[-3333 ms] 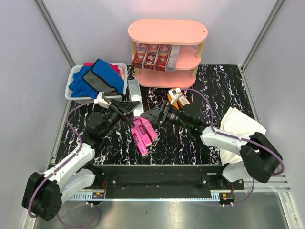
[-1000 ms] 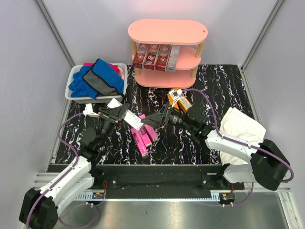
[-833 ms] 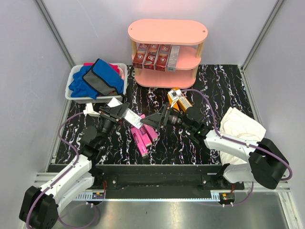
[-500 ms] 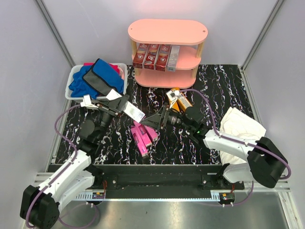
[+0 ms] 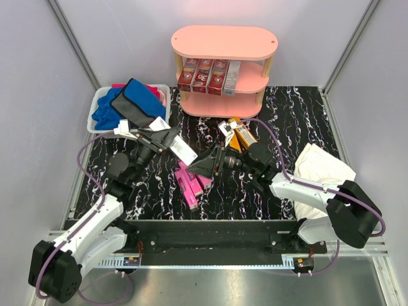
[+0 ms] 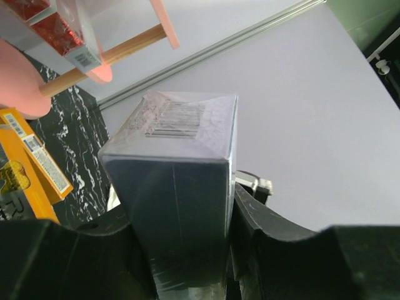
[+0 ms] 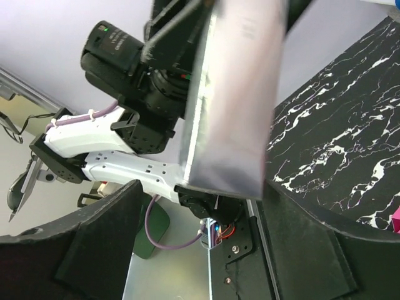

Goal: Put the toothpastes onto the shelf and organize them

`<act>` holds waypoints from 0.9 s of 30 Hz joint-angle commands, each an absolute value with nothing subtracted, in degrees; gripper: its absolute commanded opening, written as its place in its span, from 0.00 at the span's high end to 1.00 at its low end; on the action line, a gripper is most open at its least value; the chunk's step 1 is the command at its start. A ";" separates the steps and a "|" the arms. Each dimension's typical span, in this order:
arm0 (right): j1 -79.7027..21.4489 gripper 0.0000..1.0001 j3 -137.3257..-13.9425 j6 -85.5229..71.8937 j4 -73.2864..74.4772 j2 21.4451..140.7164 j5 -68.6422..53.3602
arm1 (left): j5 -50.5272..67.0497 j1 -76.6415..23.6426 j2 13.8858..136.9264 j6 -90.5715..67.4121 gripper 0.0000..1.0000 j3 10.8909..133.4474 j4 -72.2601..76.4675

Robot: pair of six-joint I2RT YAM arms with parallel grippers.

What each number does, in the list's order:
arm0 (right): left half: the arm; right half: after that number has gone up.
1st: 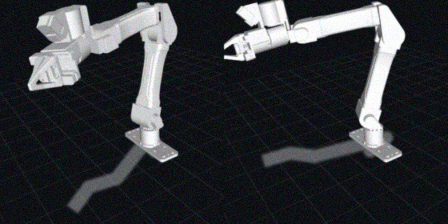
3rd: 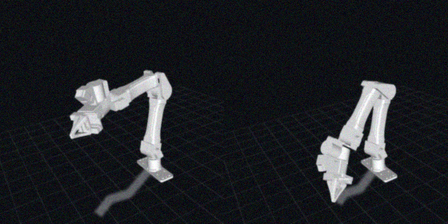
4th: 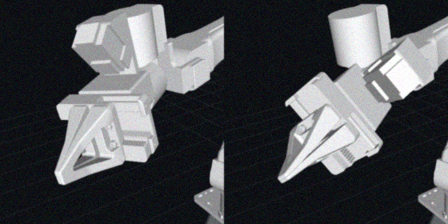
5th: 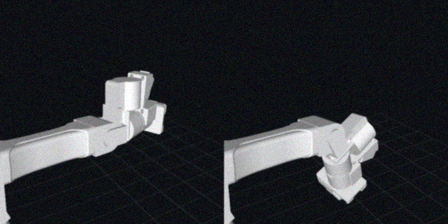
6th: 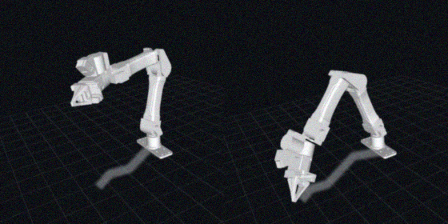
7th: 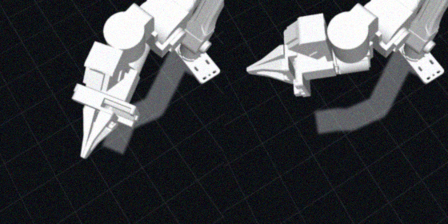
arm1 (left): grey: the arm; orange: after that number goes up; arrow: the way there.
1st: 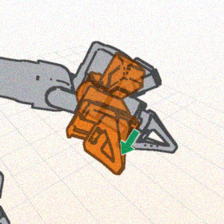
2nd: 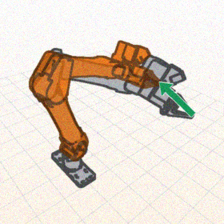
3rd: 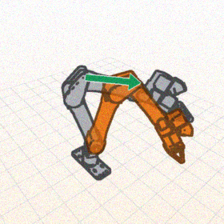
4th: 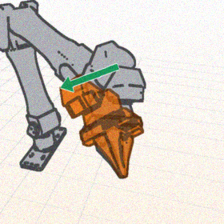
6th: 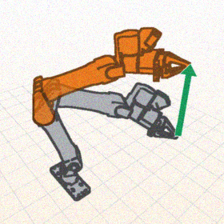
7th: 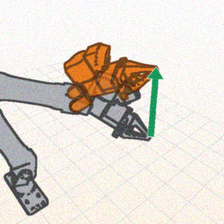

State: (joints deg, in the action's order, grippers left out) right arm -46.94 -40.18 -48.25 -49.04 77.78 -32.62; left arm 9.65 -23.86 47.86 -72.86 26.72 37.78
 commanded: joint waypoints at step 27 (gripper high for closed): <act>-46.41 0.65 -43.33 -53.26 -49.92 76.11 -30.50 | 17.66 -23.38 50.72 -71.72 0.68 27.42 42.63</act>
